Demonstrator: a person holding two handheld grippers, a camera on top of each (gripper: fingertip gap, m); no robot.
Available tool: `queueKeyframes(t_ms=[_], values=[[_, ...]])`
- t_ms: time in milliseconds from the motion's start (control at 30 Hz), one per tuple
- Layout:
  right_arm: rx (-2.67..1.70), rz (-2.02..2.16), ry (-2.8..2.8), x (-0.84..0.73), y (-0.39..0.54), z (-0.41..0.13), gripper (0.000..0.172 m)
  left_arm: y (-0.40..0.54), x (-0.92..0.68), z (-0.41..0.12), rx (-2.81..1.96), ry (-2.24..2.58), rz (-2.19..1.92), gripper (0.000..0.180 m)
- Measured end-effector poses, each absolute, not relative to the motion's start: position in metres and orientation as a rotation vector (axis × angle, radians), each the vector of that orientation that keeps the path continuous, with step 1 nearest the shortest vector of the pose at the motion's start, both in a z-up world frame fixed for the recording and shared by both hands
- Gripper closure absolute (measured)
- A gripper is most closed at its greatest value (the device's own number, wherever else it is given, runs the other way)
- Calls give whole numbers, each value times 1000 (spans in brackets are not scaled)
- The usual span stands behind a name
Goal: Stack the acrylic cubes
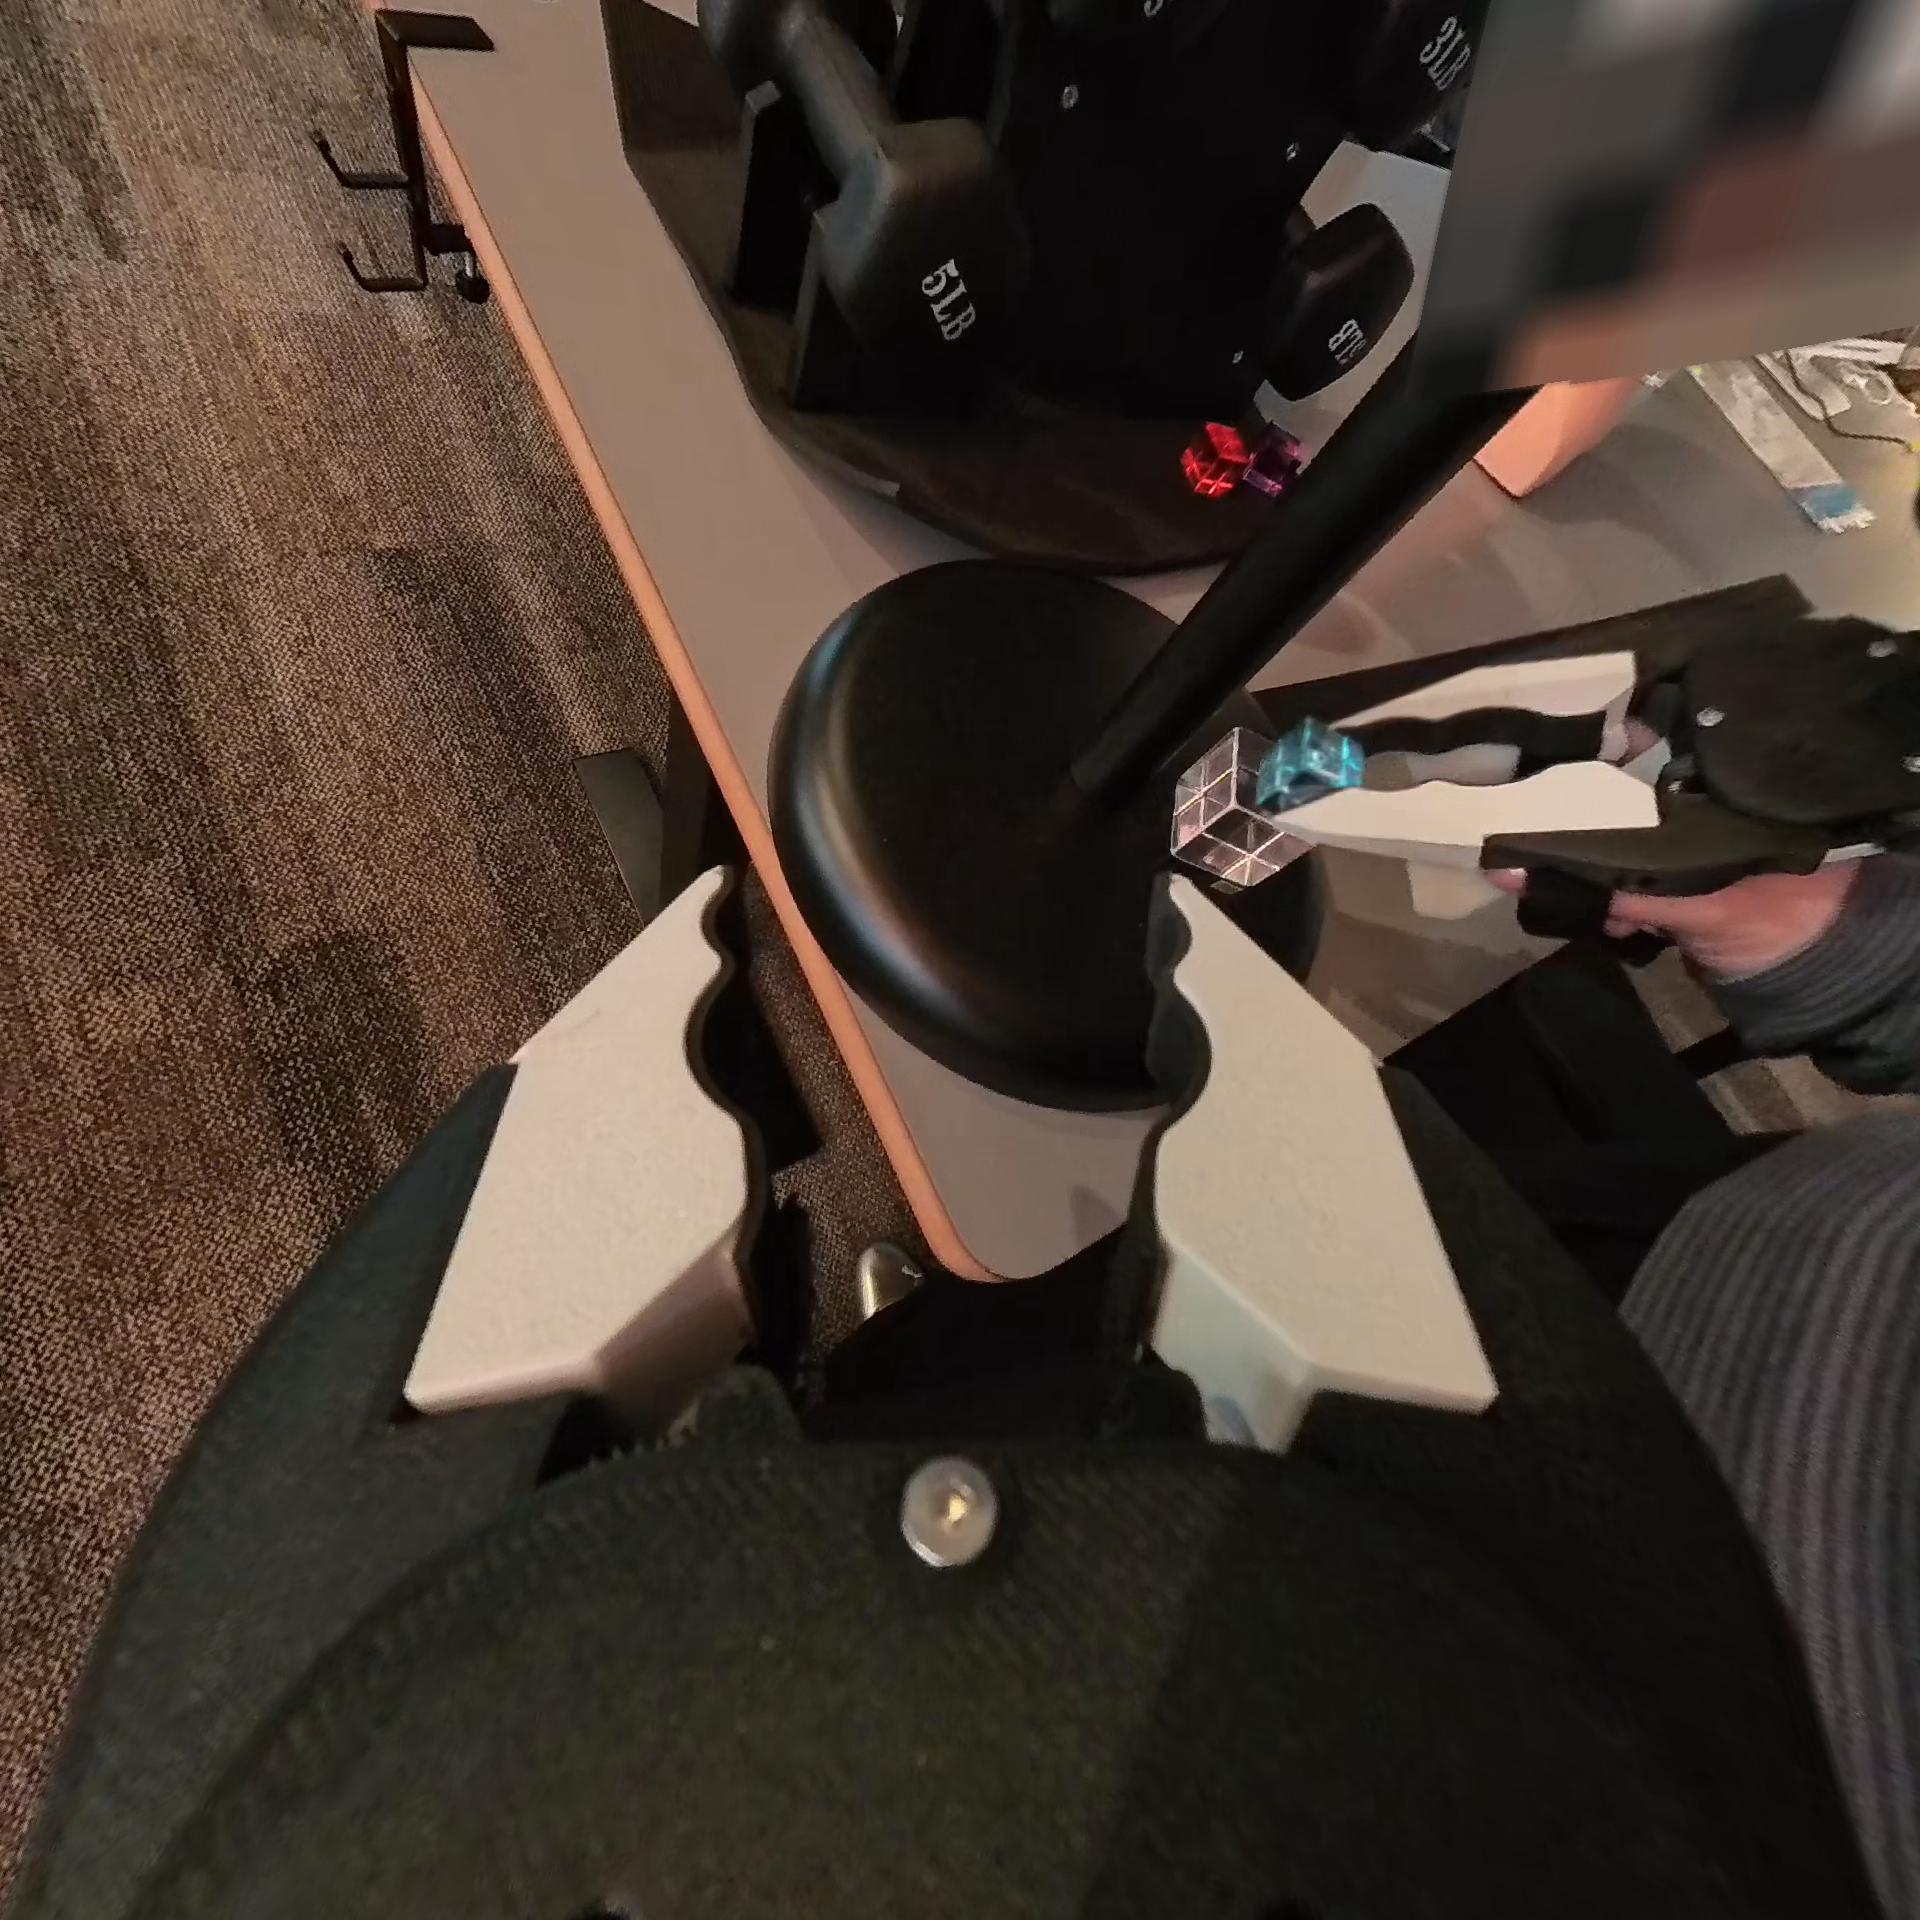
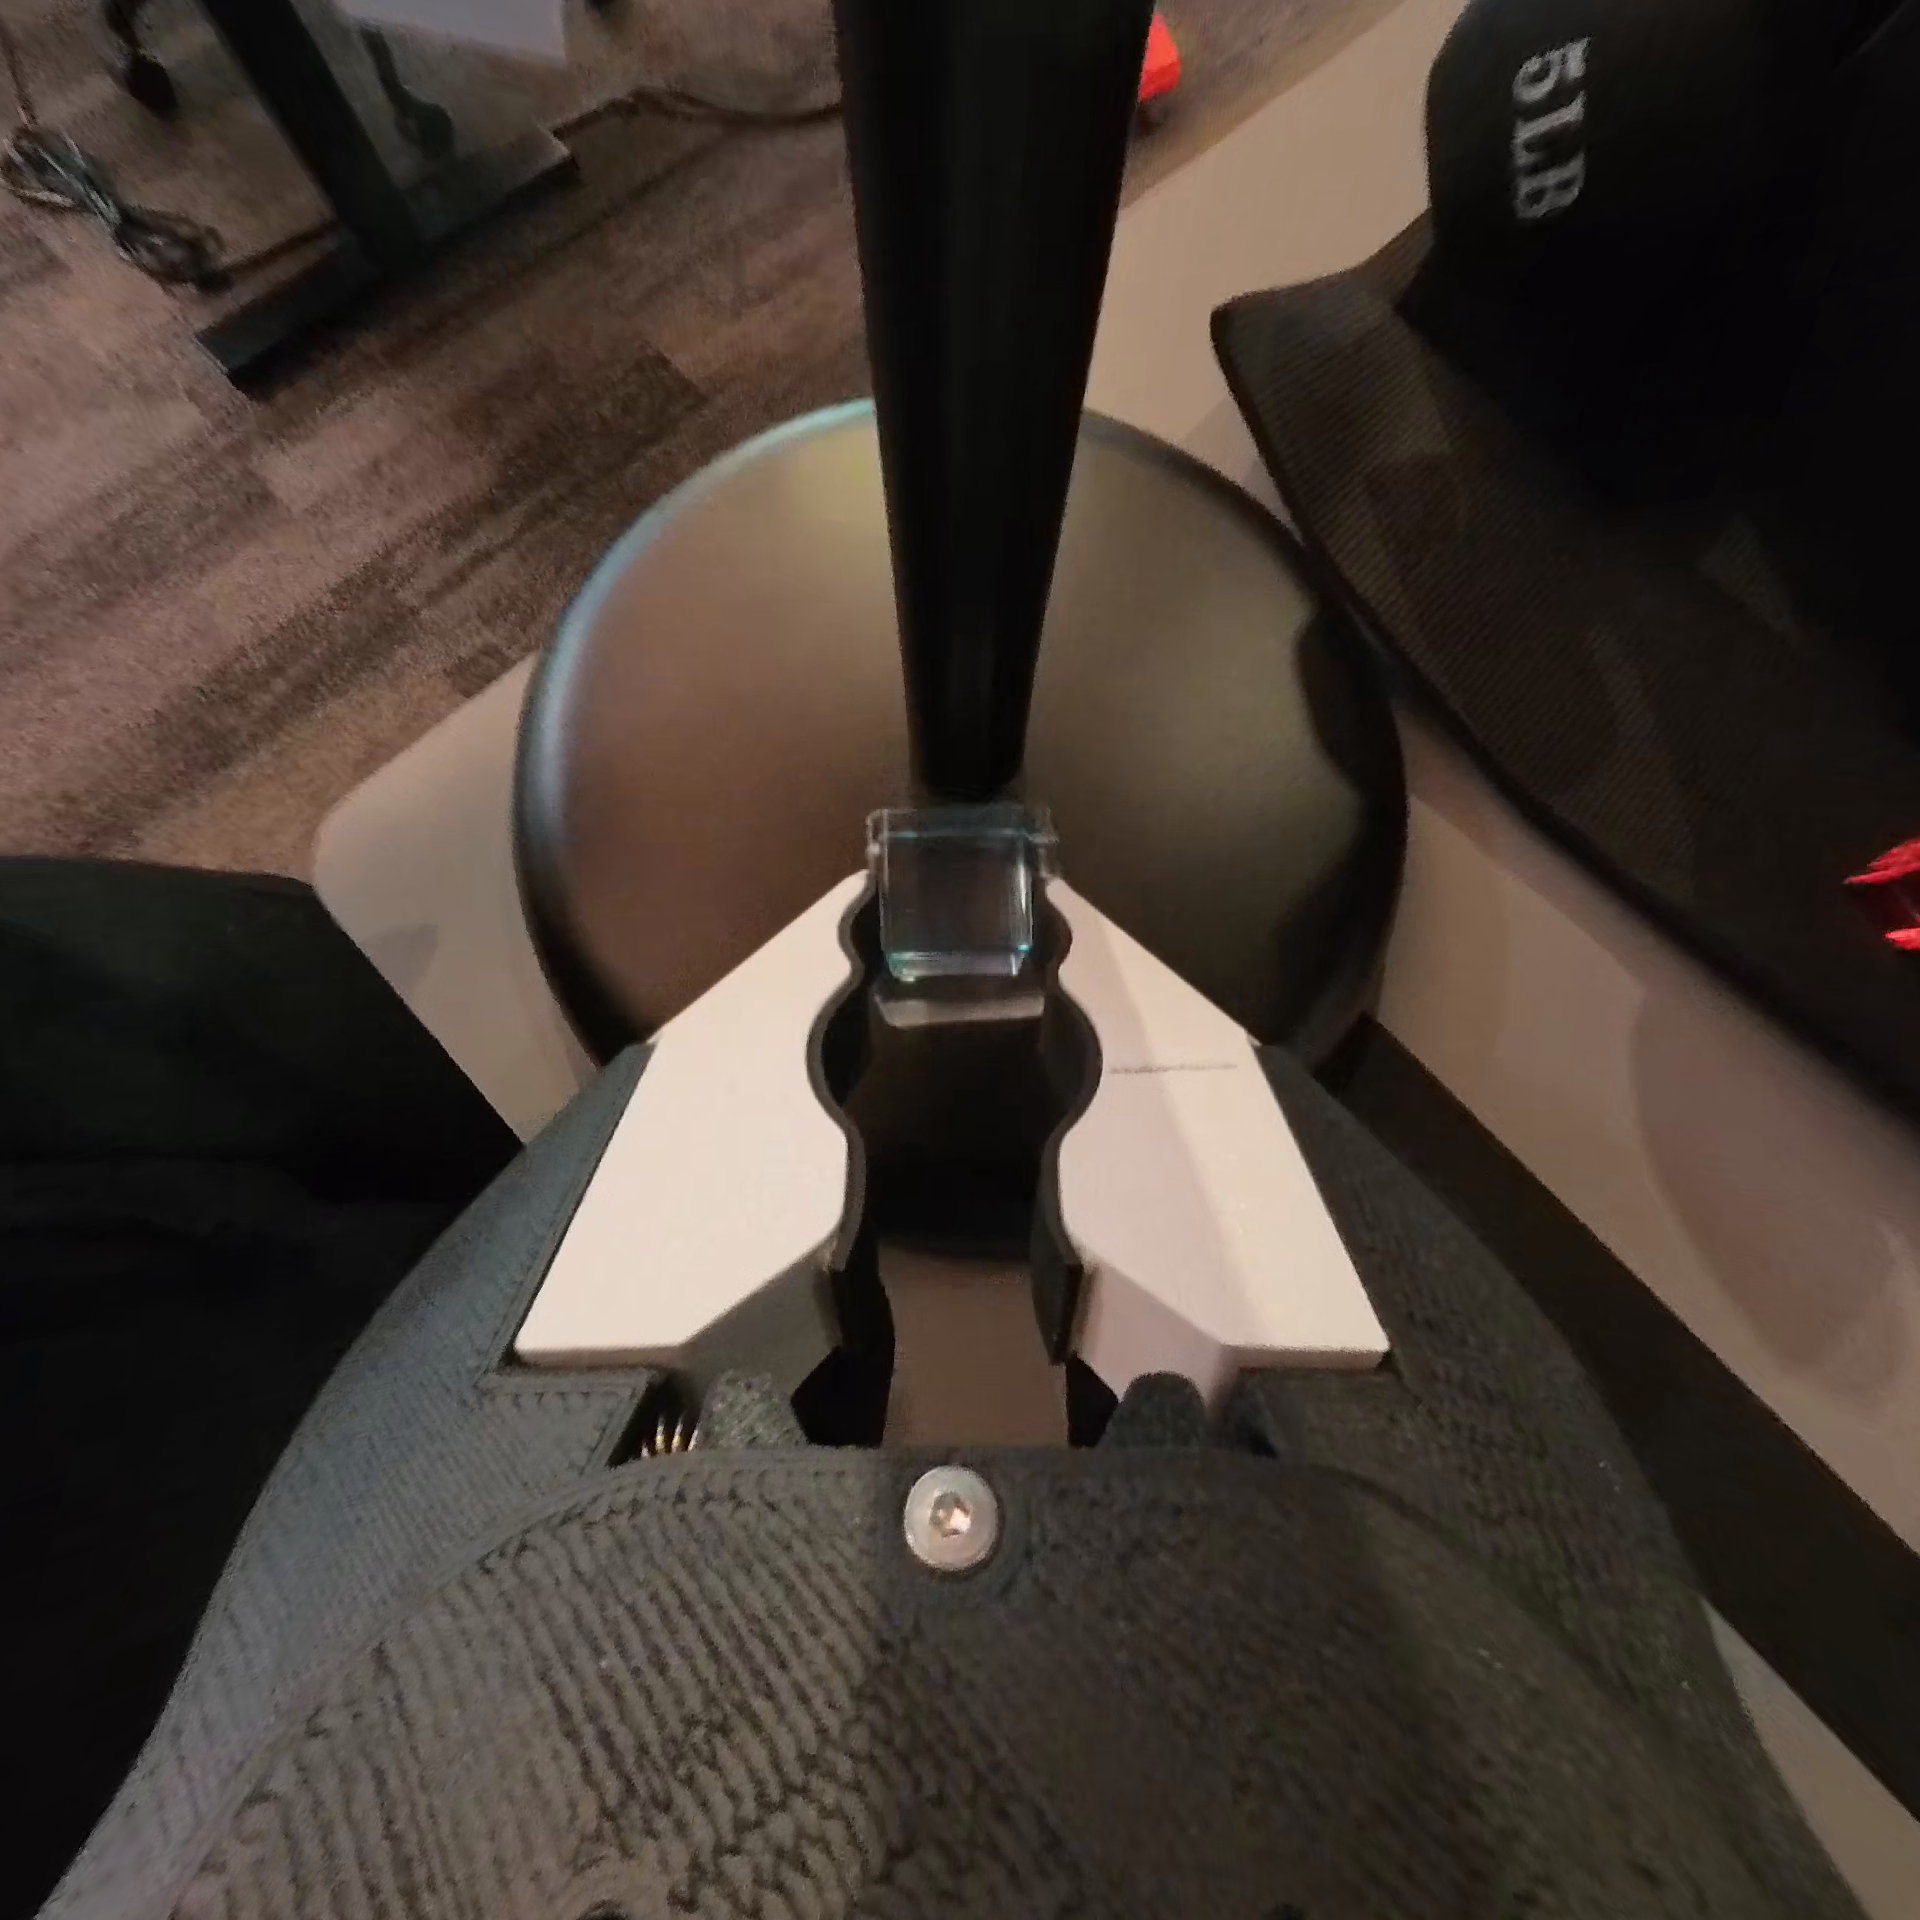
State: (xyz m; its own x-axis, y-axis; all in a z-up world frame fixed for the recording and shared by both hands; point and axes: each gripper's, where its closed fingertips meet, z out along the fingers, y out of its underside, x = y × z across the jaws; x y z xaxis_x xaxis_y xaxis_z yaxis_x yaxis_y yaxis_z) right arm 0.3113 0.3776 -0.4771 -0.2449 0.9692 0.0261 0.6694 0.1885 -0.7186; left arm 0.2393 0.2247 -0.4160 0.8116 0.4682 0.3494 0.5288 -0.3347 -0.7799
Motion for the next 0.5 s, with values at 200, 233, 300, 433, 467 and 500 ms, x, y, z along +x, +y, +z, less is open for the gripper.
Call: queueKeyframes(t_ms=[200, 233, 300, 433, 467, 500], values=[[-1552, 869, -1928, 312, 382, -473, 103, 226, 238, -417, -1991, -739, -74, 103], [-1551, 891, -1884, 313, 386, -467, 96, 226, 238, -418, -1994, -738, -75, 103], [-1569, 888, -1764, 321, 409, -458, 87, 226, 238, -417, -1994, -737, -75, 103], [-1747, 651, -1325, 377, 524, -462, 84, 226, 236, -418, -1992, -745, -77, 103], [-1827, 571, -1189, 400, 559, -468, 84, 226, 235, -418, -1992, -747, -81, 103], [-1905, 484, -1048, 427, 592, -475, 84, 227, 235, -419, -1993, -746, -83, 103]])
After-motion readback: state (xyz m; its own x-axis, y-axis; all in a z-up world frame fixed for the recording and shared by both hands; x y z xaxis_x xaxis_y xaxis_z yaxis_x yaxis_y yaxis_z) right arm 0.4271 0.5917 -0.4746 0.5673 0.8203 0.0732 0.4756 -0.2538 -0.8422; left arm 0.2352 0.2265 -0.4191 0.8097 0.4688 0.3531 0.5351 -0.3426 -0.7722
